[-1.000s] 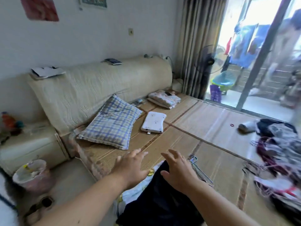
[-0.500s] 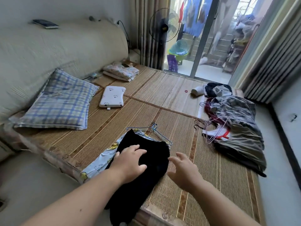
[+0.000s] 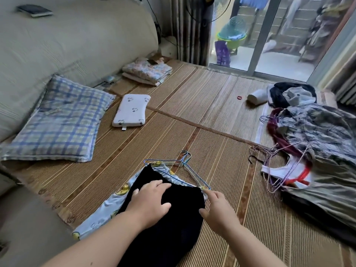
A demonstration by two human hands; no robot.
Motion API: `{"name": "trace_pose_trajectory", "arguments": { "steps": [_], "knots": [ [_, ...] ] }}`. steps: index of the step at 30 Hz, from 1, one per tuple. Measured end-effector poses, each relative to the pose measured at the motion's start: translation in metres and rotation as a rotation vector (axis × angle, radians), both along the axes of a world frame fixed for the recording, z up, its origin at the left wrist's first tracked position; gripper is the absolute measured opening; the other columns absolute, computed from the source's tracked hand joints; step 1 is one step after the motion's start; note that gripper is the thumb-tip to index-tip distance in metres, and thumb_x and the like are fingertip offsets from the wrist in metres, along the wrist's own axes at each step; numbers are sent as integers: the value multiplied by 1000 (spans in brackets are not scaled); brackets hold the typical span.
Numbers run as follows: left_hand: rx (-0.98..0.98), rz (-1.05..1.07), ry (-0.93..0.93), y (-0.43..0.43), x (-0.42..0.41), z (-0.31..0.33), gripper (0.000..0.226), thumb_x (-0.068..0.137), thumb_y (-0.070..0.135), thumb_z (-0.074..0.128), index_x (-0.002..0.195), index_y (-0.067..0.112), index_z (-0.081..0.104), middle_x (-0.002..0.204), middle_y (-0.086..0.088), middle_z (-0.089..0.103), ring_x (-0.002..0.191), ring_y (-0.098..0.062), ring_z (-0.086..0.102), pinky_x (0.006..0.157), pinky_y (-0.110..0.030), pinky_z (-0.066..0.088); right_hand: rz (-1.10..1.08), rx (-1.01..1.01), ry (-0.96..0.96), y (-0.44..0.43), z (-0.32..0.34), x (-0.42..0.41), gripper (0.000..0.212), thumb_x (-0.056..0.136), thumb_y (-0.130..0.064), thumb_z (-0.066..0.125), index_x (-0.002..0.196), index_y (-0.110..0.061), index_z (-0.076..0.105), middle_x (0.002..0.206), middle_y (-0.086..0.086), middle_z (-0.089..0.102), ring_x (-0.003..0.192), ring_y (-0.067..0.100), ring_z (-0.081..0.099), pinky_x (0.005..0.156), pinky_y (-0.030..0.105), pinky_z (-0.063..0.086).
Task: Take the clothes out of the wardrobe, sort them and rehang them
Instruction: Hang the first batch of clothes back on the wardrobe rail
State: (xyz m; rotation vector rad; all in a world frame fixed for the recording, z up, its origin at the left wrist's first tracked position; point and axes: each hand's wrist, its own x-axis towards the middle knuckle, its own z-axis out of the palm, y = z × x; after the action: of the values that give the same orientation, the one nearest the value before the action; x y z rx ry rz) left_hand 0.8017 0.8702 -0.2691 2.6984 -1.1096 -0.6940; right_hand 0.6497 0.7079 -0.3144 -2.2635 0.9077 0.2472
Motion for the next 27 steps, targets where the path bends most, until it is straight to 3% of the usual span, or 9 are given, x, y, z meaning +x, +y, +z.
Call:
{"name": "trace_pose_trajectory", "arguments": {
  "steps": [9,15,18,20,23,27],
  "knots": [
    [63,166,37,-43,98,-113,63,84,44,55,143,35,34,152,5,31,141,-13,26,113,-36,28,96,70,166,-86,-133,91,76,86,-37,57,149,-29,15,150,-1,30,135,19,34,109,40,36],
    [182,166,60,-50,117,-192,66,83,48,52,144,41,28,153,10,25,141,-14,23,113,-40,27,3,151,171,-114,-225,157,49,93,-13,37,141,-18,35,143,4,41,129,20,41,107,34,35],
    [217,149,68,-58,122,-222,66,83,49,51,144,43,26,154,12,23,142,-13,21,113,-40,24,-99,135,223,-116,-263,179,46,95,-21,32,142,-21,33,137,3,40,119,22,42,103,38,36],
    [222,142,85,-63,124,-239,66,84,49,51,144,42,26,154,12,22,142,-13,20,113,-40,22,-160,46,269,-115,-278,189,37,96,-25,36,133,-26,37,124,3,45,108,23,43,95,41,37],
    [250,113,82,-64,129,-252,65,84,49,51,144,42,26,154,11,22,142,-14,19,113,-41,20,-131,-146,326,-117,-288,196,19,93,-17,39,111,-23,44,110,2,51,107,24,49,93,47,37],
    [330,32,17,-61,147,-248,63,86,45,50,144,40,26,155,9,20,143,-16,16,114,-47,17,-64,-66,347,-129,-292,201,3,87,-19,46,88,-18,43,97,-1,58,95,22,59,84,38,45]
  ]
}}
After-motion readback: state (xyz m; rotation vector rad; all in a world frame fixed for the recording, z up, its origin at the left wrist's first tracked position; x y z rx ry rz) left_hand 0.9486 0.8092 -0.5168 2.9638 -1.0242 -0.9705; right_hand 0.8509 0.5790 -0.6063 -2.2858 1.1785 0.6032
